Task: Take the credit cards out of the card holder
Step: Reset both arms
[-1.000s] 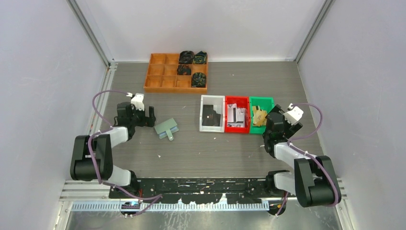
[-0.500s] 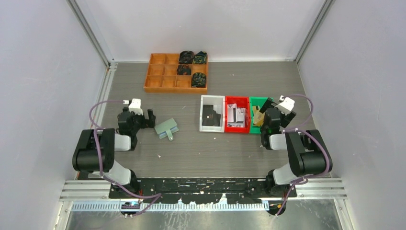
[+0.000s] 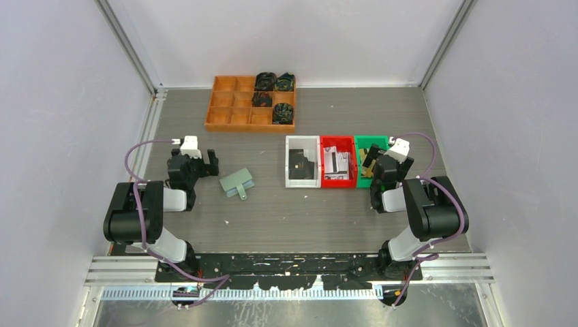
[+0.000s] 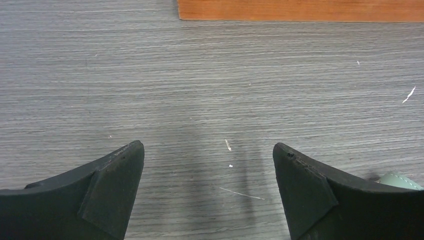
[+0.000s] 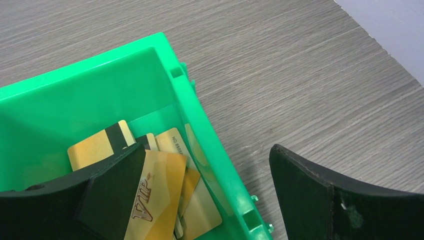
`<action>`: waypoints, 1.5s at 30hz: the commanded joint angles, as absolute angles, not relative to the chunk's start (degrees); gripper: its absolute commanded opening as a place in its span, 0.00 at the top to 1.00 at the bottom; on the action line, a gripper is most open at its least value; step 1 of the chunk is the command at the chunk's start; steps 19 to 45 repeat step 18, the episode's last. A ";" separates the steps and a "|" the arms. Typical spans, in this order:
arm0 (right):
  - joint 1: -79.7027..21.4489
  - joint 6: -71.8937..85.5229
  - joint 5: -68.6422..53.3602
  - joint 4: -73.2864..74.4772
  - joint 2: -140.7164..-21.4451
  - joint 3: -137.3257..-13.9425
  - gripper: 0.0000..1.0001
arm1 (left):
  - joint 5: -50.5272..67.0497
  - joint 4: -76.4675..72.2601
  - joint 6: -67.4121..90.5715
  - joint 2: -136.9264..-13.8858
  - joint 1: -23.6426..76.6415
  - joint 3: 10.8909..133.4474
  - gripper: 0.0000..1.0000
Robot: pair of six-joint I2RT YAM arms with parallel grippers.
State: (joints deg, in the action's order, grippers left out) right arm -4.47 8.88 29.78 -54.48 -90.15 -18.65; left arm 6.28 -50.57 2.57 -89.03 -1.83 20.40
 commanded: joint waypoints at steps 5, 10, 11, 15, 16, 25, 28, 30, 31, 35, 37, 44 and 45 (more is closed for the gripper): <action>-4.29 7.85 28.48 -58.45 -89.44 -18.64 0.01 | 5.10 -53.53 2.40 -88.73 -1.59 21.01 0.00; -4.31 7.74 28.48 -58.22 -89.52 -18.72 0.01 | 5.10 -53.53 2.37 -88.75 -1.58 21.06 0.00; -4.24 7.81 28.43 -58.08 -89.60 -18.86 0.01 | 5.09 -53.53 2.37 -88.77 -1.58 21.05 0.00; -3.60 8.37 27.34 -56.75 -89.48 -19.41 0.01 | 5.08 -53.53 2.37 -88.77 -1.58 21.09 0.00; -3.39 8.51 27.18 -56.76 -89.40 -19.42 0.01 | 5.05 -53.53 2.37 -88.77 -1.58 21.09 0.00; -3.39 8.53 27.20 -56.89 -89.28 -19.21 0.01 | 5.08 -53.53 2.37 -88.72 -1.58 21.09 0.00; -3.39 8.53 27.20 -56.89 -89.28 -19.21 0.01 | 5.08 -53.53 2.37 -88.72 -1.58 21.09 0.00; -3.39 8.53 27.20 -56.89 -89.28 -19.21 0.01 | 5.08 -53.53 2.37 -88.72 -1.58 21.09 0.00; -3.39 8.53 27.20 -56.89 -89.28 -19.21 0.01 | 5.08 -53.53 2.37 -88.72 -1.58 21.09 0.00; -3.39 8.53 27.20 -56.89 -89.28 -19.21 0.01 | 5.08 -53.53 2.37 -88.72 -1.58 21.09 0.00; -3.39 8.53 27.20 -56.89 -89.28 -19.21 0.01 | 5.08 -53.53 2.37 -88.72 -1.58 21.09 0.00; -3.39 8.53 27.20 -56.89 -89.28 -19.21 0.01 | 5.08 -53.53 2.37 -88.72 -1.58 21.09 0.00; -3.39 8.53 27.20 -56.89 -89.28 -19.21 0.01 | 5.08 -53.53 2.37 -88.72 -1.58 21.09 0.00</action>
